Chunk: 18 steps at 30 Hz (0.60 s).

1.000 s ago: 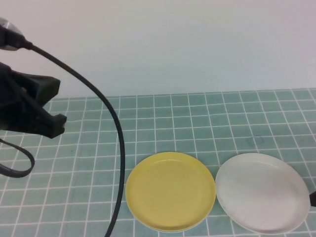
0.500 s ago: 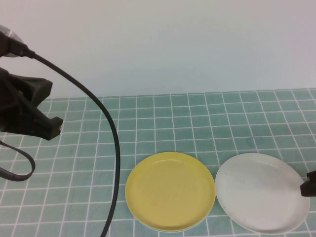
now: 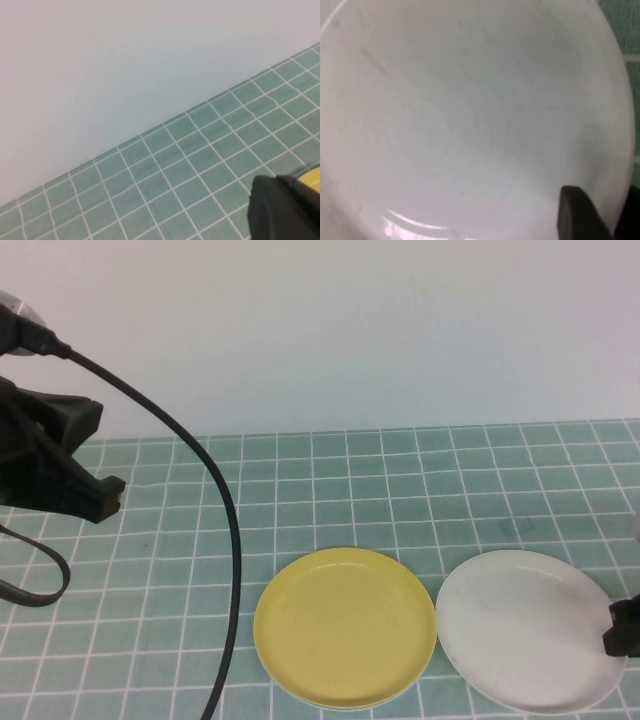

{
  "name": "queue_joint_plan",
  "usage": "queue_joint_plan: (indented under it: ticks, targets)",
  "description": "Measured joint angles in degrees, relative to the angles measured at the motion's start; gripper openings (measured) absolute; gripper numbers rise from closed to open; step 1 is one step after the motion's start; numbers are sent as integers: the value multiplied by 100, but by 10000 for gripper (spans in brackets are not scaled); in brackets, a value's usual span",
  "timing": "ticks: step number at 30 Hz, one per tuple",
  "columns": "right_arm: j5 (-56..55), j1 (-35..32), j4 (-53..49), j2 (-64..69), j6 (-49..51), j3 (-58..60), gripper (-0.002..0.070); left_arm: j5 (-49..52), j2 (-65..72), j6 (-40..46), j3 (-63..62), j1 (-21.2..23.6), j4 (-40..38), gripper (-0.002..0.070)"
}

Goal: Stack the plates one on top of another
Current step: Pick up the white plate

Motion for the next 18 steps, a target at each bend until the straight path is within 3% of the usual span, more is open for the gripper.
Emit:
queue_joint_plan:
  ticks: [7, 18]
  targets:
    - [-87, 0, 35, 64, -10, -10, 29, -11, 0, -33, 0, 0, 0, -1]
    - [-554, -4, 47, -136, 53, -66, 14, -11, 0, -49, 0, 0, 11, -1]
